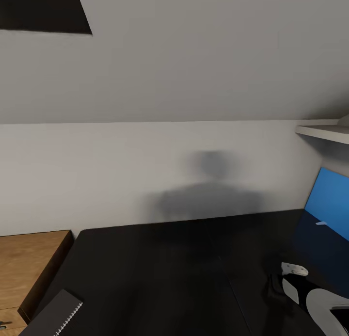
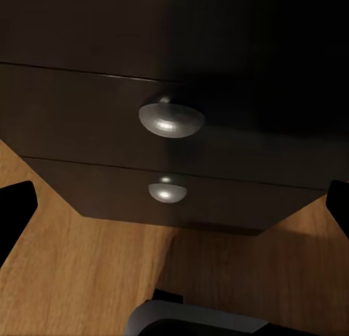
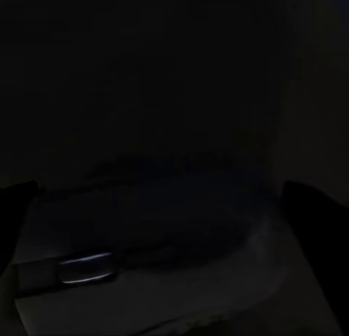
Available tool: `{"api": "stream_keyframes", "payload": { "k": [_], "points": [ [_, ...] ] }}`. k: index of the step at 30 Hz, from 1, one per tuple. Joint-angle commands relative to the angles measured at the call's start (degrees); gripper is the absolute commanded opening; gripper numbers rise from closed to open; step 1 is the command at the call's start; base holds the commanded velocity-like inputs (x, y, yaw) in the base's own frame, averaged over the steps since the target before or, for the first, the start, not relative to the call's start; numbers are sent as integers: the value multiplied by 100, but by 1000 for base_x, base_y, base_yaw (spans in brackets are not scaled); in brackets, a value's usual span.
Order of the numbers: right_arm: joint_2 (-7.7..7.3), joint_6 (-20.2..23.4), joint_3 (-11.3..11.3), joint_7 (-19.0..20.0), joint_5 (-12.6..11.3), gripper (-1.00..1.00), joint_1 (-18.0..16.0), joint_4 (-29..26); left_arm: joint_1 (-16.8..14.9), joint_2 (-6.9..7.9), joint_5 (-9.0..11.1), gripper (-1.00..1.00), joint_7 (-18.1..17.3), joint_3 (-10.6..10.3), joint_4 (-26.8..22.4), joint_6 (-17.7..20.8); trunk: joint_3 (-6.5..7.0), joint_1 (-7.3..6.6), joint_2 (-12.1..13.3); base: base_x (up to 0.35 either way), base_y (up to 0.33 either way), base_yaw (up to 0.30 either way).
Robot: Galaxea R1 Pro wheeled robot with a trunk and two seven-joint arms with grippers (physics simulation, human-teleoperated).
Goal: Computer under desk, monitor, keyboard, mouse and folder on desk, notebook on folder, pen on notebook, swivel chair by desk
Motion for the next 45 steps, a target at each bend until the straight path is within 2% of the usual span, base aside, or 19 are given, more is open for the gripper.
{"api": "stream_keyframes", "payload": {
  "k": [1,35,45],
  "points": [
    [2,36,28,-11,-48,-100,-2,50,2,1,62,100,-54,-12,-10,-2,-7,1,-3,0,0,0],
    [-5,29,28,-10,-48,-100,-1,47,2,1,64,100,-54,-14,-10,-3,-7,1,-3,0,0,0],
    [-5,21,28,5,-48,-100,-1,48,2,1,65,100,-49,-9,-10,-3,172,-219,398,0,0,0]
  ]
}}
